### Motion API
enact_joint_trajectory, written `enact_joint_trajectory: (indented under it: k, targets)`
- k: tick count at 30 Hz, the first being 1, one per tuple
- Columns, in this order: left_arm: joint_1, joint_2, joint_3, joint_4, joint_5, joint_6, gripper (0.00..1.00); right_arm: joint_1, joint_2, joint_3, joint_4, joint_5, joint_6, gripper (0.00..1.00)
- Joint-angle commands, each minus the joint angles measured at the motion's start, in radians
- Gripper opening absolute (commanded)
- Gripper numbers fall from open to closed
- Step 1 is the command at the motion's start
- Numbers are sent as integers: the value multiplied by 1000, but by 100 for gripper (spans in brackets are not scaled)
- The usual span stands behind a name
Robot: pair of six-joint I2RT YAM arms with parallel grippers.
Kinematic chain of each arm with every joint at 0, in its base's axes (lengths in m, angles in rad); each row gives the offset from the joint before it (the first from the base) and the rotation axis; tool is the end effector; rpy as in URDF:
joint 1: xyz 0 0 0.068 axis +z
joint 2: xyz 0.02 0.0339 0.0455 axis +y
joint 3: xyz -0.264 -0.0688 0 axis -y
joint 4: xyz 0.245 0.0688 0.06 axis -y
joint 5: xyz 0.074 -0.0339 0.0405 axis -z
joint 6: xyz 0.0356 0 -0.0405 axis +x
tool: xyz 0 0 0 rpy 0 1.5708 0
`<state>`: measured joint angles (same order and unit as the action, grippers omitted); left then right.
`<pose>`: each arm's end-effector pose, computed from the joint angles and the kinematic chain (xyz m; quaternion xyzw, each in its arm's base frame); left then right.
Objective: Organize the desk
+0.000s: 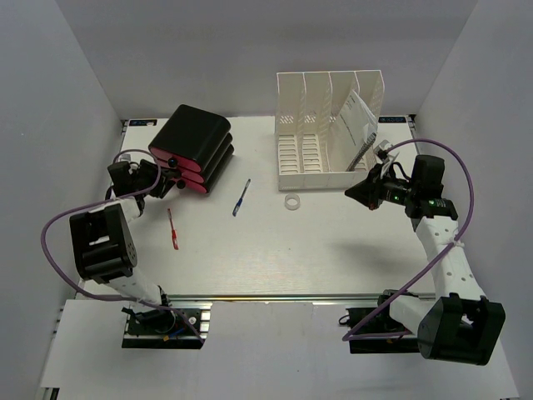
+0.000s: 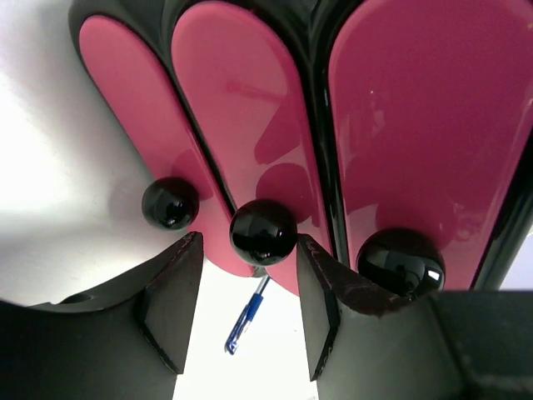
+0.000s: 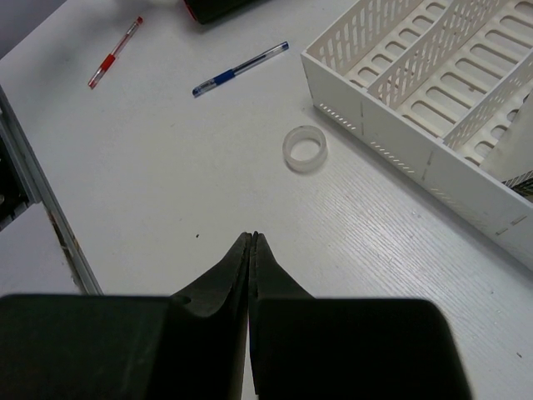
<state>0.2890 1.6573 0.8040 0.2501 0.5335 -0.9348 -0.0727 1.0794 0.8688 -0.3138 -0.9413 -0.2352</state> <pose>0.3265 0.0782 0.1720 -0.3902 0.7694 -0.3637 0.3515 0.2312 0.0120 0.3062 -0.2885 0.7511 0.3199 0.5003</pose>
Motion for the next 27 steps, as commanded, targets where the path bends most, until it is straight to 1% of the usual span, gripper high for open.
enact_joint_trajectory:
  k: [1,7,11,15,18,23,25,27]
  targets:
    - [6,7,-3,61,19,-2,58,-6,4,4,-1,-1,-15,1]
    - [6,19,-11,103,19,-16,57,-6,8,2,-1,1,-15,1]
    - [6,30,-19,130,28,-21,53,-6,8,2,-1,4,-16,1]
    - [6,35,-35,153,28,-29,48,-6,11,2,-1,4,-16,1]
    - [6,39,-45,167,36,-33,41,-6,10,2,-1,6,-16,1]
    - [6,27,-58,170,39,-33,24,-7,11,2,-1,6,-16,1]
    - [6,15,-71,164,39,-29,19,-6,11,3,-1,7,-16,1]
    - [6,-20,-88,158,33,-25,17,-7,13,3,-1,7,-18,1]
